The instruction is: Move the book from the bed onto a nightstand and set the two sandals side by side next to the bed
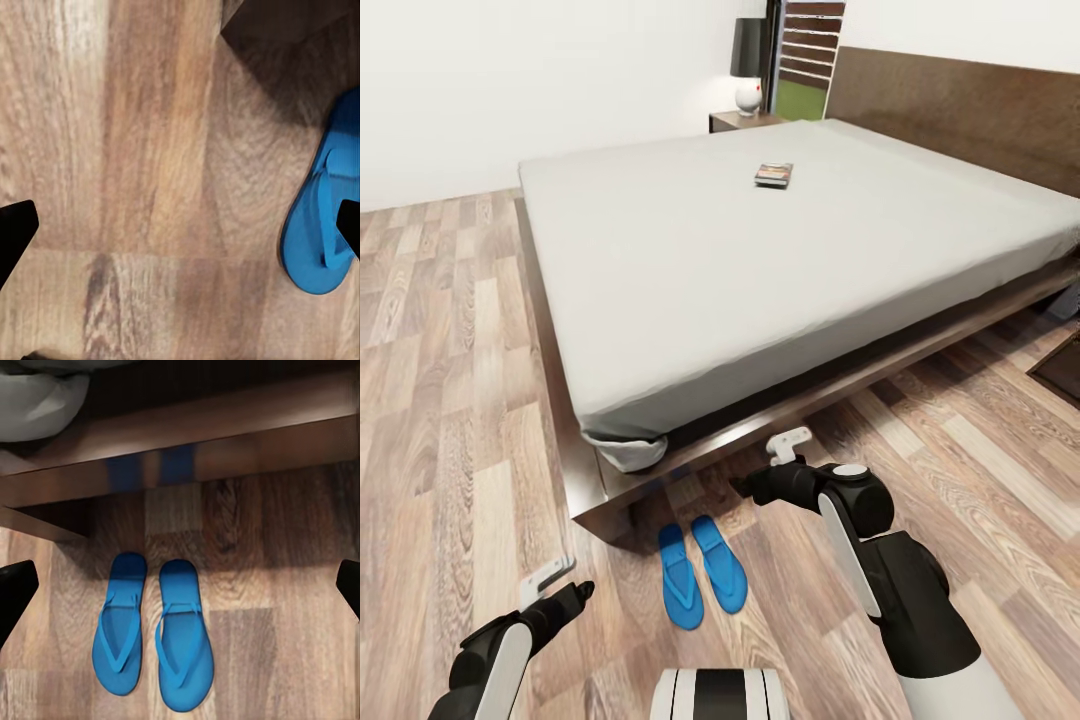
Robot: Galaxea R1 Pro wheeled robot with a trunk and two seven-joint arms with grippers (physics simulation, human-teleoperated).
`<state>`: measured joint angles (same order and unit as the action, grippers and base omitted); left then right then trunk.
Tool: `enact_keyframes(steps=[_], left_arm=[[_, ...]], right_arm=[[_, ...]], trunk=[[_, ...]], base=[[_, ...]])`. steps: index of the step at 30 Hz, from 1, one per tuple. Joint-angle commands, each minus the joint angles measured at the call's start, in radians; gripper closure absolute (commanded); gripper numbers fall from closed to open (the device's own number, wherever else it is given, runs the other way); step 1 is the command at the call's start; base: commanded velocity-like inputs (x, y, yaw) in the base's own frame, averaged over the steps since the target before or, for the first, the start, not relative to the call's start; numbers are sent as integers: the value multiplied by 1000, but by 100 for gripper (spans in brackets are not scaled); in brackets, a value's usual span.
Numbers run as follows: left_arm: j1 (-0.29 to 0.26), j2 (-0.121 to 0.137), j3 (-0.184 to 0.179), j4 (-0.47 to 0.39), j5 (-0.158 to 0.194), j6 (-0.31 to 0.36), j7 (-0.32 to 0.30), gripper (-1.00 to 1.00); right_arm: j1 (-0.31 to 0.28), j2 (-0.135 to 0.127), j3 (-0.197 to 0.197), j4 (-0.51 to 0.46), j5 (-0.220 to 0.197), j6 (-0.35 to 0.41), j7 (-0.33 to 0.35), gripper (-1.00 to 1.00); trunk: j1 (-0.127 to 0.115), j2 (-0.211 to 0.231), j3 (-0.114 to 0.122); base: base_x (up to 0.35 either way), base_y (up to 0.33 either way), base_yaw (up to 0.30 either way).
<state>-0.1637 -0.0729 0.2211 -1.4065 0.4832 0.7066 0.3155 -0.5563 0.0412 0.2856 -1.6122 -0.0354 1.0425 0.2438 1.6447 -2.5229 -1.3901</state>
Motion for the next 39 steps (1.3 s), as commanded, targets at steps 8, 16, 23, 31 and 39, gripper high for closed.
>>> enact_keyframes(steps=[8,16,23,31,39], left_arm=[[0,-1,2,5,11,5,8,-100],[0,-1,3,10,12,4,9,-100],[-2,-1,2,48,15,-12,5,-100],[-3,-1,1,93,18,-77,-3,-100],[-4,-1,1,106,20,-99,-6,-100]], right_arm=[[-1,0,0,0,-3,5,-1,-100],[-1,1,0,-1,-3,5,-1,-100],[-1,1,0,0,-3,5,-1,-100],[-1,1,0,0,-3,5,-1,-100],[-1,1,0,0,-3,5,-1,-100]], trunk=[[-4,2,30],[-7,3,61],[-10,5,88],[-14,7,119],[-18,9,150]], base=[[0,0,0],[0,0,0],[0,0,0],[0,0,0],[0,0,0]])
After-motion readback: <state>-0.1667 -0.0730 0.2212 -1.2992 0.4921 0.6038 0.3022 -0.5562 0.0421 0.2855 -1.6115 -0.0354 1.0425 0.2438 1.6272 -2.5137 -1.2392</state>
